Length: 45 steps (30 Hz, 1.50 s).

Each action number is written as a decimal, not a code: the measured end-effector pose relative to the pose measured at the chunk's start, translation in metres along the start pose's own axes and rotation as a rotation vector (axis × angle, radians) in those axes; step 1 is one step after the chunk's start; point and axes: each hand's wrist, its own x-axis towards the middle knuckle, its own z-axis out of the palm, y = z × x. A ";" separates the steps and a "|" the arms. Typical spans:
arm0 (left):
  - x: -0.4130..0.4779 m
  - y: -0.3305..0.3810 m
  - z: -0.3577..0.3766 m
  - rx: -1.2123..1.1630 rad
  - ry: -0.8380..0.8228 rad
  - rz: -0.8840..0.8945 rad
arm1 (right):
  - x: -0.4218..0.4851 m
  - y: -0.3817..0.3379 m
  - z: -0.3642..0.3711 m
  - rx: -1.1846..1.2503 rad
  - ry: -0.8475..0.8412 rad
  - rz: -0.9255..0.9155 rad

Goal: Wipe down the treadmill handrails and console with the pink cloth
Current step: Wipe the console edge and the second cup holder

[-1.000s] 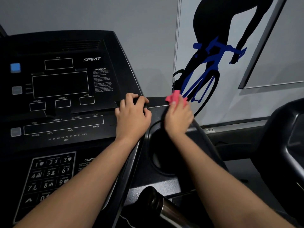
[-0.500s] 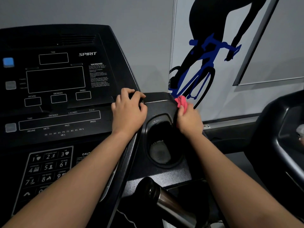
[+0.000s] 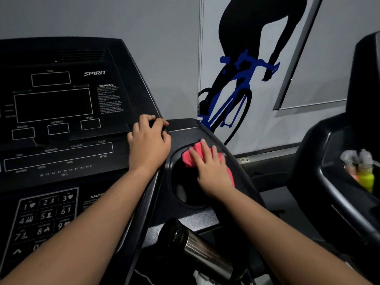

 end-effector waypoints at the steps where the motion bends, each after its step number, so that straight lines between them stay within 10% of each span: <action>1: 0.000 0.000 0.000 -0.005 0.000 0.002 | 0.009 0.000 0.001 0.025 0.002 -0.052; 10: 0.003 -0.002 -0.002 -0.057 -0.008 0.003 | 0.080 0.010 -0.010 0.133 0.250 -0.317; 16: 0.003 -0.005 -0.003 -0.095 -0.007 -0.010 | 0.072 0.015 -0.007 0.452 0.351 0.115; 26: 0.001 -0.001 -0.001 -0.050 0.008 -0.007 | 0.023 0.062 -0.012 0.438 0.027 0.636; 33: 0.003 -0.001 0.002 -0.021 0.014 -0.005 | 0.047 0.016 0.004 0.301 0.238 0.260; 45: 0.004 -0.004 -0.001 -0.060 -0.006 -0.009 | 0.040 0.019 0.012 -0.183 0.070 -0.668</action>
